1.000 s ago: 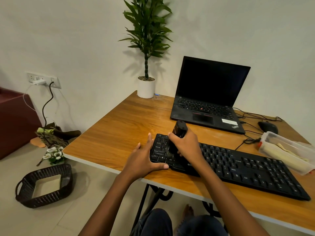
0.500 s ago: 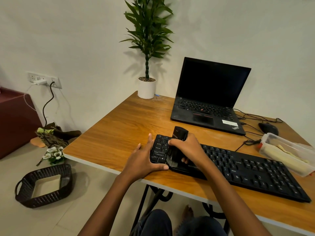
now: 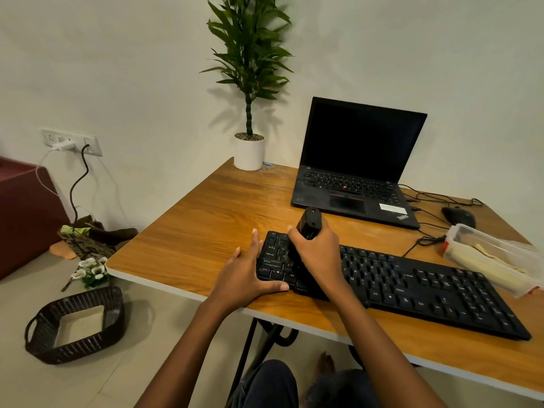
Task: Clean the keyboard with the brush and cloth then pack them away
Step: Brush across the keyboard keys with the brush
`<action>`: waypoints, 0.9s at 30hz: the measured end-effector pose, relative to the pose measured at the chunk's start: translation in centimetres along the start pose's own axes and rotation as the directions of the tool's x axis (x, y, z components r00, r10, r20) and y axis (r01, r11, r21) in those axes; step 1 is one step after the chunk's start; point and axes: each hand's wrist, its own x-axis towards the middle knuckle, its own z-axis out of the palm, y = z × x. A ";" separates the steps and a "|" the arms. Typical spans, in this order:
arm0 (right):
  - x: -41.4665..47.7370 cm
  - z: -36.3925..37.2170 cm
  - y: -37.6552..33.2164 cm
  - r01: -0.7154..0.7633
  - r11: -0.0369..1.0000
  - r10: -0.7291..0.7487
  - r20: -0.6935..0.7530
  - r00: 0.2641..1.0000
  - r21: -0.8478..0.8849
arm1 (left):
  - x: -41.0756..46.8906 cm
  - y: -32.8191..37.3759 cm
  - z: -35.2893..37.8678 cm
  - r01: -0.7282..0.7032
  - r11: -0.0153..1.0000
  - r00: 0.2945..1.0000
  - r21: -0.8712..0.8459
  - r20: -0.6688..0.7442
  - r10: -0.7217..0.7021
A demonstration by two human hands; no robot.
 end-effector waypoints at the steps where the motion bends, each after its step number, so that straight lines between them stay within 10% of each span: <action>1: -0.2 0.1 0.0 0.021 1.000 -0.021 -0.008 1.000 -0.002 | 0.0 0.0 0.0 -0.001 1.000 1.000 0.005 0.000 0.001; 7: -1.6 -0.1 -0.3 -0.034 0.988 0.066 0.209 0.976 -0.154 | -0.4 0.5 -0.2 -0.049 0.999 0.998 0.017 -0.028 0.049; 12: 0.0 -0.1 -0.4 0.069 0.994 -0.067 0.030 0.997 -0.079 | 0.0 0.0 -0.1 -0.009 1.000 1.000 -0.002 -0.001 0.009; 27: -1.0 -0.7 0.5 0.049 0.993 -0.041 0.072 0.997 -0.112 | 0.1 0.0 0.1 -0.025 1.000 0.999 0.007 -0.023 0.025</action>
